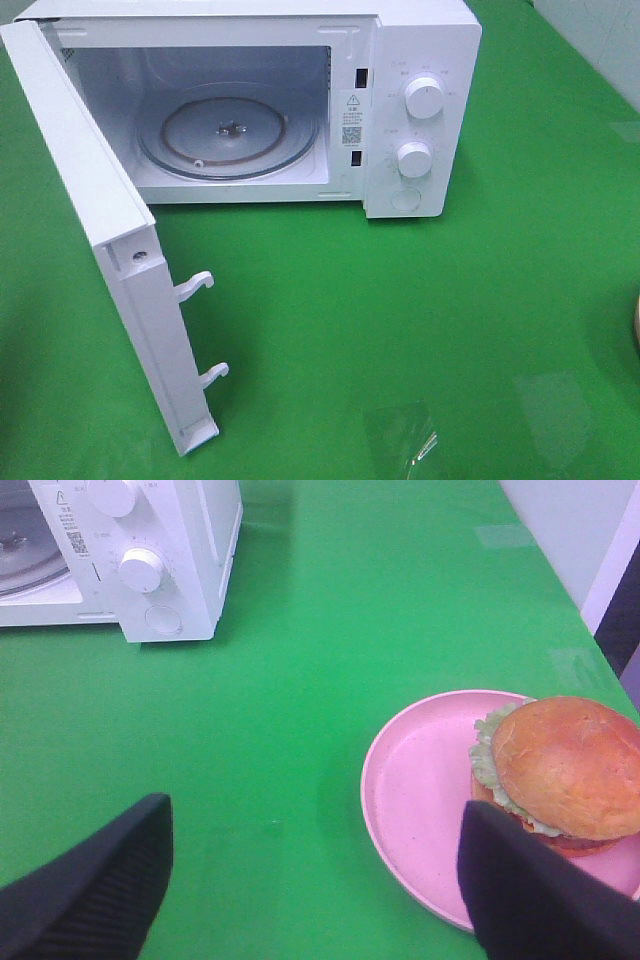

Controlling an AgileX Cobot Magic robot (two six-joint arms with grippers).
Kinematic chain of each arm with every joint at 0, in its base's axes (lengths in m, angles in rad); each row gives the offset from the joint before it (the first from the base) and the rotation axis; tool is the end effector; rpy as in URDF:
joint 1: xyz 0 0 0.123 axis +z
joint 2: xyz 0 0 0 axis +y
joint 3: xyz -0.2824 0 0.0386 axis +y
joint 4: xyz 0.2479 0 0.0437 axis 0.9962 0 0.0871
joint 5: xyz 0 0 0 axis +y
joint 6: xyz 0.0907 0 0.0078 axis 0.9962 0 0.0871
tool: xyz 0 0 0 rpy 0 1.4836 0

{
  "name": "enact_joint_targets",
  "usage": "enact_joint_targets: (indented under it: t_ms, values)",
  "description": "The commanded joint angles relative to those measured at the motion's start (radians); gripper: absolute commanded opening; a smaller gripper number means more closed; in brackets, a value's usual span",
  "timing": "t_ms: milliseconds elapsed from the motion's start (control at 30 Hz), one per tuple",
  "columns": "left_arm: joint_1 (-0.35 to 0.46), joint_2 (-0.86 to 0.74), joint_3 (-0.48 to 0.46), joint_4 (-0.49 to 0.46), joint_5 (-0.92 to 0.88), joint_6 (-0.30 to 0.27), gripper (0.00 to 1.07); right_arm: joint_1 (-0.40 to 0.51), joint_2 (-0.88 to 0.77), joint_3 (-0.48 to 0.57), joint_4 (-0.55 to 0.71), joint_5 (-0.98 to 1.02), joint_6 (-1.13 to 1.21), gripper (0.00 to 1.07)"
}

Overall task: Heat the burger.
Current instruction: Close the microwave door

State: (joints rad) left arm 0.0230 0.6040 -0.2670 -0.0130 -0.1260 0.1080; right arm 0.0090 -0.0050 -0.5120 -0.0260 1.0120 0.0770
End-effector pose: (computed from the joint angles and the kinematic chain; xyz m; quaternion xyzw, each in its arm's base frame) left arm 0.1282 0.0031 0.2631 0.0265 0.7490 0.0397 0.6608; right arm -0.0052 -0.0021 0.2845 0.0287 0.8351 0.0106 0.5493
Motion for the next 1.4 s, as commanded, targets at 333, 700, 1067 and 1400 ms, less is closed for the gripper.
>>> enact_joint_targets:
  t_ms: [333, 700, 1067, 1400]
  values:
    - [-0.001, 0.319, 0.096, 0.026, -0.494, -0.051, 0.0, -0.008, -0.023, 0.003, 0.003, -0.01, -0.003, 0.76]
    - [-0.055, 0.592, 0.012, 0.333, -0.603, -0.189, 0.0, -0.008, -0.023, 0.003, 0.003, -0.01, -0.003, 0.76]
    - [-0.197, 0.757, -0.011, 0.28, -0.7, -0.16, 0.0, -0.008, -0.023, 0.003, 0.003, -0.01, -0.003, 0.76]
    - [-0.275, 0.899, -0.03, 0.239, -0.812, -0.16, 0.0, -0.008, -0.023, 0.003, 0.003, -0.01, -0.003, 0.76]
